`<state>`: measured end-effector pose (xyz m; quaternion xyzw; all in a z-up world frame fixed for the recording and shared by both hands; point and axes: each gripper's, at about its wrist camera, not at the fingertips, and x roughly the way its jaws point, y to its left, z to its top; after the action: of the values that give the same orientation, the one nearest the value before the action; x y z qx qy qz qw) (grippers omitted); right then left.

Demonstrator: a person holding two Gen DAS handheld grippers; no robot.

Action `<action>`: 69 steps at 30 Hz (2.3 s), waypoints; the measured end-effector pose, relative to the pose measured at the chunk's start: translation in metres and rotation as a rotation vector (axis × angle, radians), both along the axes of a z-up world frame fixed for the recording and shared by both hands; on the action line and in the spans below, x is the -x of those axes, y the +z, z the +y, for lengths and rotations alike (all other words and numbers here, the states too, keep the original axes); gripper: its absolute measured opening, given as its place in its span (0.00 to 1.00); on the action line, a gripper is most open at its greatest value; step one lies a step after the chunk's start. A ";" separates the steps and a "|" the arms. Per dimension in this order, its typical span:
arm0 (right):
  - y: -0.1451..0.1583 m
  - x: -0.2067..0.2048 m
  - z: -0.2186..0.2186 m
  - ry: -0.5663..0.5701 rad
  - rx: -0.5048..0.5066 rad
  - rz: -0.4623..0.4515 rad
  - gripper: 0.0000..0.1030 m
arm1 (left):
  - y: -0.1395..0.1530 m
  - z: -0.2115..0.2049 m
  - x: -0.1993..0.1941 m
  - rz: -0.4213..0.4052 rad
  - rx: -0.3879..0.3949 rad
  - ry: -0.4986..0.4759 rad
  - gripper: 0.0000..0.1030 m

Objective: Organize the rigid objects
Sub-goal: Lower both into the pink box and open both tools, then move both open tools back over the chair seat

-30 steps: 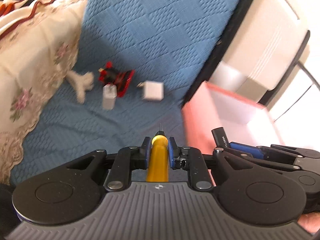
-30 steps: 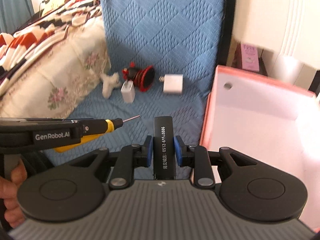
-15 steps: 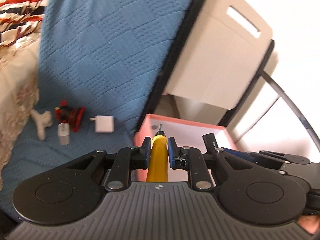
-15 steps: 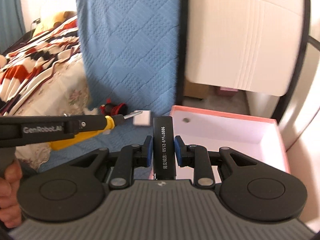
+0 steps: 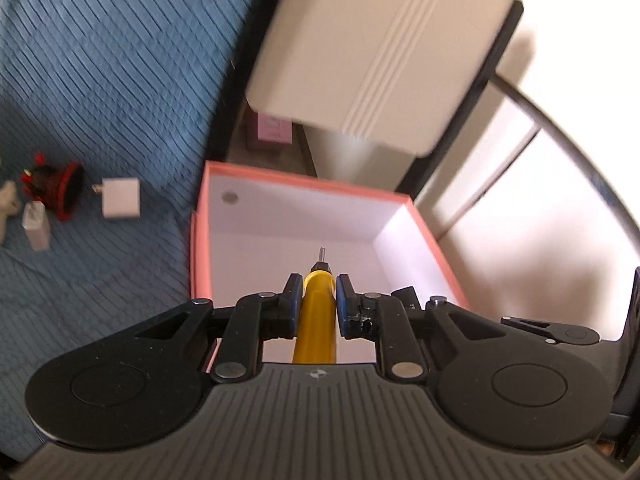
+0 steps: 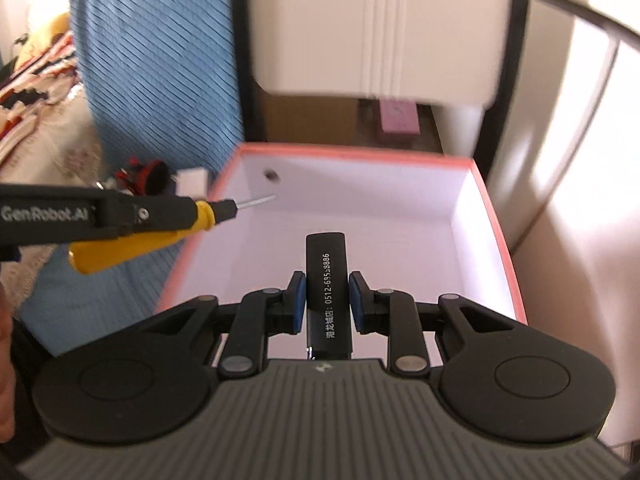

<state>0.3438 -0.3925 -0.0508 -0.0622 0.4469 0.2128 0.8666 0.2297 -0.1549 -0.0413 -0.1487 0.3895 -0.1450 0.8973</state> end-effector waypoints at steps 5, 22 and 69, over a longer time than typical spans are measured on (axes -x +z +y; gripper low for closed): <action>-0.030 -0.004 -0.019 -0.037 0.021 0.060 0.26 | -0.022 -0.020 -0.004 0.042 -0.032 -0.029 0.20; -0.045 -0.007 -0.041 -0.084 -0.020 0.113 0.26 | -0.022 -0.026 -0.007 0.047 -0.053 -0.058 0.21; 0.046 0.105 0.140 0.214 -0.152 -0.137 0.27 | 0.038 0.178 0.110 -0.245 -0.125 0.196 0.21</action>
<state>0.2386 -0.2529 -0.0048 -0.0580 0.3600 0.3324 0.8698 0.1192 0.0229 -0.0031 -0.1109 0.2692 -0.0494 0.9554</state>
